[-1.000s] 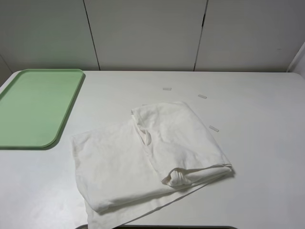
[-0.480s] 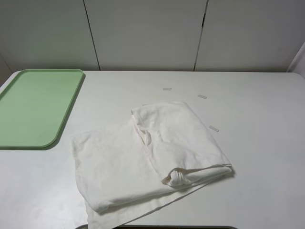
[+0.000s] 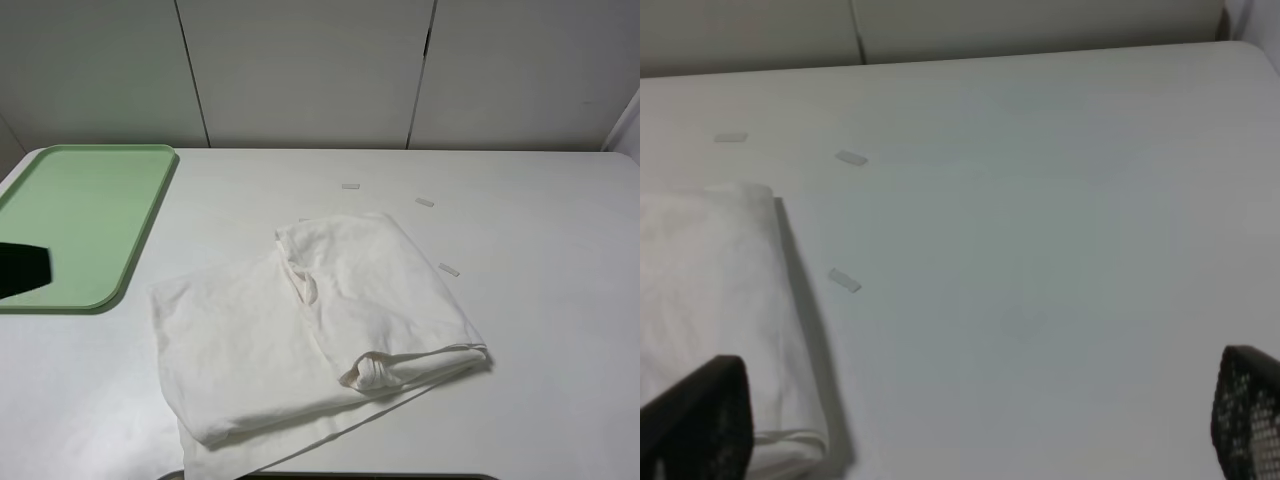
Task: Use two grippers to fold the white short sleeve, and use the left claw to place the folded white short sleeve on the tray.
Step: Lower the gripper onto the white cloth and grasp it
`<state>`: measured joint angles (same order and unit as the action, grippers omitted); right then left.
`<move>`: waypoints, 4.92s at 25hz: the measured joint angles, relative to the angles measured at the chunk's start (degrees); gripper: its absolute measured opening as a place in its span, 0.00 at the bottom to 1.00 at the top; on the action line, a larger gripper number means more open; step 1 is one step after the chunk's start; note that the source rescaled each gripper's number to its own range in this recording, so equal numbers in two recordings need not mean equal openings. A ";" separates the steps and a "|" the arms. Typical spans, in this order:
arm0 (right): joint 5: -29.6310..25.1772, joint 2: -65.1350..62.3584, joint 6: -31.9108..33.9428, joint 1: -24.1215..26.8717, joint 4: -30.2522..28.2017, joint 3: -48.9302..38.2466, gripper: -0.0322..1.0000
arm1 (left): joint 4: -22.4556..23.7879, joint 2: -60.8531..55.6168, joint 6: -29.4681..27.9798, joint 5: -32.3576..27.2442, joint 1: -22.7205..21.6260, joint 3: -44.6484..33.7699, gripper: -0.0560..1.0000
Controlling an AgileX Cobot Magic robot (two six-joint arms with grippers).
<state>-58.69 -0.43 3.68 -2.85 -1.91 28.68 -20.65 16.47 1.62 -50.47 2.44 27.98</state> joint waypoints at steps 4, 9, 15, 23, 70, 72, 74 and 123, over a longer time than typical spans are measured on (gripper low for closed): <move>0.00 0.00 0.00 0.00 0.00 0.00 1.00 | -26.18 17.69 21.98 10.90 0.00 -5.76 0.98; 0.00 0.00 0.00 0.00 0.00 0.00 1.00 | -41.85 30.48 39.42 15.79 0.00 -11.05 0.97; 0.00 0.00 0.00 0.00 0.05 0.00 1.00 | -47.67 37.65 46.53 18.70 0.00 -14.46 0.96; -0.05 0.00 0.00 0.00 0.05 0.00 1.00 | -66.61 53.54 68.76 24.37 0.00 -20.59 0.95; 0.00 0.00 0.00 0.00 0.05 0.00 1.00 | -79.18 89.85 85.70 16.42 3.08 -6.57 0.87; -0.05 0.00 0.00 0.00 0.05 0.00 1.00 | -79.06 89.91 85.70 16.84 3.08 -5.52 0.87; -0.05 0.00 0.00 0.00 0.05 0.00 1.00 | -77.62 89.97 85.57 17.52 3.08 -4.55 0.87; 0.01 0.00 0.00 0.00 0.10 0.00 1.00 | -7.12 61.84 9.61 36.86 5.20 -12.17 0.82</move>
<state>-58.67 -0.43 3.68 -2.85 -1.81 28.68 -27.77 78.31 11.23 -13.61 7.63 15.81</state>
